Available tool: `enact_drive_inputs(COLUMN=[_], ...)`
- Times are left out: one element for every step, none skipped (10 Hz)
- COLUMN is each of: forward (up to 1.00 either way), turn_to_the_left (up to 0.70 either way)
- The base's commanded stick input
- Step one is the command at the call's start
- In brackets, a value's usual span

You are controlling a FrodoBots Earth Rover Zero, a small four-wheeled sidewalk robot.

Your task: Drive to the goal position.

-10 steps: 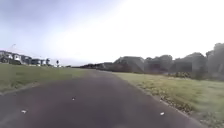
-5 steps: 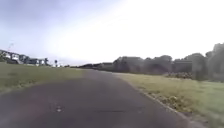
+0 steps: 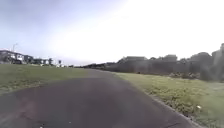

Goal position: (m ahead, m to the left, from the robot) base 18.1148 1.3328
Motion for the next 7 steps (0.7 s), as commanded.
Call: enact_drive_inputs(forward=[1.00,1.00,1.00,1.00,1.00,1.00,1.00], turn_to_the_left=[0.00,0.00,0.00,0.00,0.00,0.00,0.00])
